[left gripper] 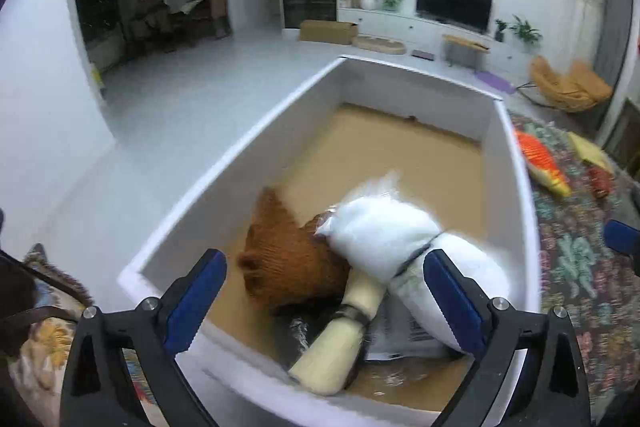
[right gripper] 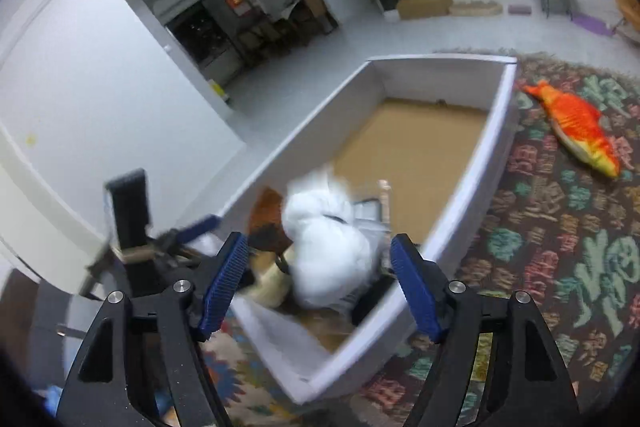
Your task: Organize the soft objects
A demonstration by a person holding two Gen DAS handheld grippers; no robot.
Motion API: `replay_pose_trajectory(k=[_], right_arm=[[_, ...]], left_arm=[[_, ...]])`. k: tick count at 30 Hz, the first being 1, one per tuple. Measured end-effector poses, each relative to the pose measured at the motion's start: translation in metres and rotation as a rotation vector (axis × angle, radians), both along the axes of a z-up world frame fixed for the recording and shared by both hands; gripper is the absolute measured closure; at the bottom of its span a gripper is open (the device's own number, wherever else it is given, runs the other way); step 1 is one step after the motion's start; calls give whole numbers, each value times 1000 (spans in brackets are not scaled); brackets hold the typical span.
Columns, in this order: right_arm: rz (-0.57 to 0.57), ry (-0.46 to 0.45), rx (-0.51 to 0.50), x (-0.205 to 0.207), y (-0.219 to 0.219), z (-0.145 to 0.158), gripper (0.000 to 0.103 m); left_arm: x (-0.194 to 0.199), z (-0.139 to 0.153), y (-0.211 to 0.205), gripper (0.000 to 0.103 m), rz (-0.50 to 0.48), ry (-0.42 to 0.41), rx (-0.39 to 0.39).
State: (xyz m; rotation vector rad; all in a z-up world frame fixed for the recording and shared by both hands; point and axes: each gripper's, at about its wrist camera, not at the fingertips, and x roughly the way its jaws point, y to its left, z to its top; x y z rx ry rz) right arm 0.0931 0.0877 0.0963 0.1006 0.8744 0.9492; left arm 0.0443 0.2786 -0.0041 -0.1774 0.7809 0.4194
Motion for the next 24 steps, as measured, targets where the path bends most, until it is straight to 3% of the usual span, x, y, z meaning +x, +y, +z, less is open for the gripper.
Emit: replay_pose_trajectory(k=[3, 7, 11, 14, 18, 22, 24], right_arm=[[-104, -95, -76, 3, -51, -18, 24], [-310, -174, -209, 12, -141, -58, 24], [-601, -121, -395, 38, -247, -108, 24], [-783, -47, -440, 45, -311, -128, 24], [-909, 3, -392, 43, -358, -140, 24], [-905, 18, -371, 44, -361, -144, 22], [-894, 13, -380, 49, -360, -151, 19]], left_arm=[[-6, 3, 3, 4, 54, -41, 20], [-10, 13, -1, 4, 56, -131, -63], [-3, 34, -34, 4, -44, -202, -134], [16, 46, -78, 4, -162, -221, -155], [54, 41, -165, 3, -362, -166, -175], [105, 14, -234, 3, -516, -55, -225], [149, 0, -251, 3, -527, -9, -234]])
